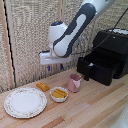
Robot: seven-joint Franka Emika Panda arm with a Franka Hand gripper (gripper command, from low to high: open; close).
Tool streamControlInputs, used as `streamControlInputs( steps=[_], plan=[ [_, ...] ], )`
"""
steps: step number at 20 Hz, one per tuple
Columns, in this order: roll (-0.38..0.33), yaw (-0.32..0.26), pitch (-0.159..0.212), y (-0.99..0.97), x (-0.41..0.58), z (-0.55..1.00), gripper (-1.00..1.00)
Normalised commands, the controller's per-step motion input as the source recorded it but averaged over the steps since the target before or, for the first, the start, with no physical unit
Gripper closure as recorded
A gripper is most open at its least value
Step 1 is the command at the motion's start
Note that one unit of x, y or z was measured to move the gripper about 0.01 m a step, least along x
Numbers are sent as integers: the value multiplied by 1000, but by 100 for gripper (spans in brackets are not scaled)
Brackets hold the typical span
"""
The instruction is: Extend the gripper towards the air fryer handle. Grasp the air fryer handle and pull it to open the air fryer. Release the air fryer handle and move the gripper to the bread. Grasp the bread with the gripper and move it to the air fryer basket. Release the bread inside the air fryer and retract the gripper.
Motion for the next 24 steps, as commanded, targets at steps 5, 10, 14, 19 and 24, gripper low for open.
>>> streamControlInputs(
  steps=[5,10,14,19,24],
  plan=[
    [58,187,123,337,338,-29,-100],
    [0,192,229,0,230,-161,-100],
    [-20,169,158,0,424,-165,-100],
    [-4,105,43,66,654,-253,-100],
    [15,69,0,2,637,-170,-100]
  ],
)
